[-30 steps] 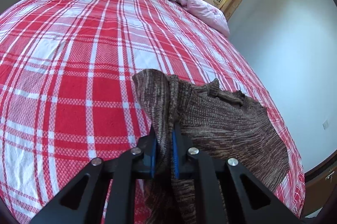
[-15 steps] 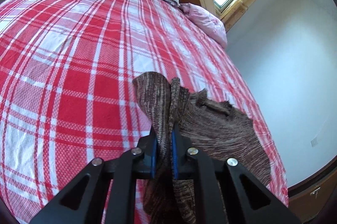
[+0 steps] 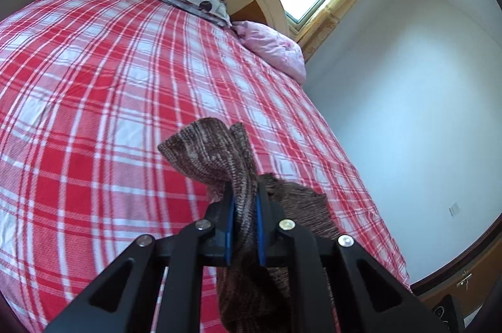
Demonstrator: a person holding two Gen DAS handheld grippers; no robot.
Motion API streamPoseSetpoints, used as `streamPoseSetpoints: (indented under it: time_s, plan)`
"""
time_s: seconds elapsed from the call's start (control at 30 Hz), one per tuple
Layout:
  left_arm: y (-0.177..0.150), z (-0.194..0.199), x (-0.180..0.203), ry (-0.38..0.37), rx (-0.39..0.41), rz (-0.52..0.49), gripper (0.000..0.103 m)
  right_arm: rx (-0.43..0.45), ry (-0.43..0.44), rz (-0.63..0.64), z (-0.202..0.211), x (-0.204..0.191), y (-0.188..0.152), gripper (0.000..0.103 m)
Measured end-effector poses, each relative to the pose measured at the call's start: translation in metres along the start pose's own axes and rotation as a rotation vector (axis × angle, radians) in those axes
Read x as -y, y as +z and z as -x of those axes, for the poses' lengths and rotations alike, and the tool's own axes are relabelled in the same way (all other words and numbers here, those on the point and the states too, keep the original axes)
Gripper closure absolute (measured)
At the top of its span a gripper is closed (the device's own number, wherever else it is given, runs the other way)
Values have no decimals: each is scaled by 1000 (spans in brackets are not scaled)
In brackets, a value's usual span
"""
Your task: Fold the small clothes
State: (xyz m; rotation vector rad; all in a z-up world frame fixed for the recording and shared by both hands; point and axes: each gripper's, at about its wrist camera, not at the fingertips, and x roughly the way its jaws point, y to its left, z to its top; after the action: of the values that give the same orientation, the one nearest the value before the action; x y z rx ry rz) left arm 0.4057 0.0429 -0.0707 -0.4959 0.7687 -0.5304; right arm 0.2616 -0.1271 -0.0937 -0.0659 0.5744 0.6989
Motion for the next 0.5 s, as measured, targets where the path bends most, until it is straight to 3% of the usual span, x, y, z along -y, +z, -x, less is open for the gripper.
streamPoseSetpoints:
  time_s: [0.5]
  plan:
    - [-3, -71, 81, -25, -71, -86, 91, 81, -8, -197, 59, 86, -19, 97]
